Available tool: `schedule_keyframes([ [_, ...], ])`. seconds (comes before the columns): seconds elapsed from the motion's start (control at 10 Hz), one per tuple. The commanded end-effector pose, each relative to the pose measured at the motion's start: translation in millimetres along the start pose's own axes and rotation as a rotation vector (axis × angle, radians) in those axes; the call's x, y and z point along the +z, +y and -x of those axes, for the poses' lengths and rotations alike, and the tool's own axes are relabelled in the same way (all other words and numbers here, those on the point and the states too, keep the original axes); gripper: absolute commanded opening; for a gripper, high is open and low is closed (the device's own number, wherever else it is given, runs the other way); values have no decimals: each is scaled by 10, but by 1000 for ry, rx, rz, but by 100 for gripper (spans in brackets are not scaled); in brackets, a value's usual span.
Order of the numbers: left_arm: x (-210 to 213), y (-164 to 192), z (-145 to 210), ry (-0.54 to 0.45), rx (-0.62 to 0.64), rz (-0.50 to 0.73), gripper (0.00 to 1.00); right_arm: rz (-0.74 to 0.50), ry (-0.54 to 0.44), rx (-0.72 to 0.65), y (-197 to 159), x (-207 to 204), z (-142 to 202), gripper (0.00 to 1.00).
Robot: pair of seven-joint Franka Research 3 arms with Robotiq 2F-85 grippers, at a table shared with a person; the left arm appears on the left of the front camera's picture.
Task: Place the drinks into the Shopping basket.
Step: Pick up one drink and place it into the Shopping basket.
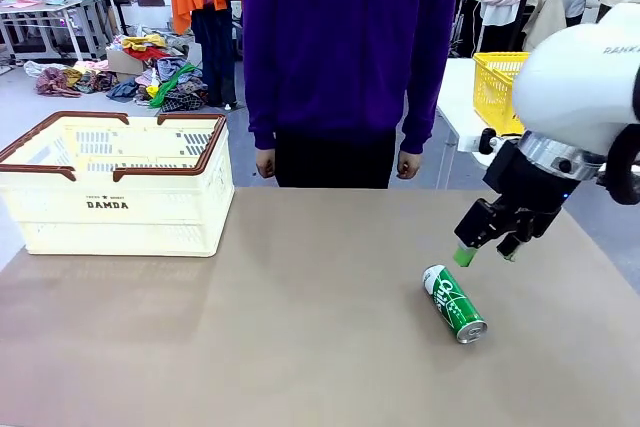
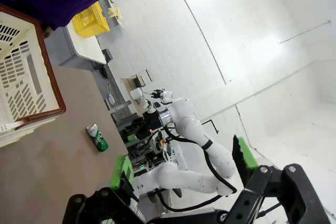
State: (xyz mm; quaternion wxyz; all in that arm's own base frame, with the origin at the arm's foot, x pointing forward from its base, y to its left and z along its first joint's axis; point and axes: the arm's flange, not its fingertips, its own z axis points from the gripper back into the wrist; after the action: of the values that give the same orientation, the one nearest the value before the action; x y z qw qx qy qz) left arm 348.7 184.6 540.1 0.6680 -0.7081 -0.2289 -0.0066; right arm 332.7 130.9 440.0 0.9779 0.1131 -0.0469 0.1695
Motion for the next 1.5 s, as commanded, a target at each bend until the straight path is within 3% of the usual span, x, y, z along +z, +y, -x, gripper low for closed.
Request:
schedule_keyframes([
  [0.0, 17, -14, 12, 12, -14, 12, 100, 94, -25, -68, -5, -301, -91, 100],
  [0.7, 17, -14, 12, 12, -14, 12, 100, 88, 98, -136, -384, -1623, -305, 100],
  [1.3, 17, -14, 12, 12, -14, 12, 100, 53, 103, -128, -394, -1658, -299, 100],
  [1.4, 17, -14, 12, 12, -14, 12, 100, 42, 111, -123, -385, -1670, -294, 41],
])
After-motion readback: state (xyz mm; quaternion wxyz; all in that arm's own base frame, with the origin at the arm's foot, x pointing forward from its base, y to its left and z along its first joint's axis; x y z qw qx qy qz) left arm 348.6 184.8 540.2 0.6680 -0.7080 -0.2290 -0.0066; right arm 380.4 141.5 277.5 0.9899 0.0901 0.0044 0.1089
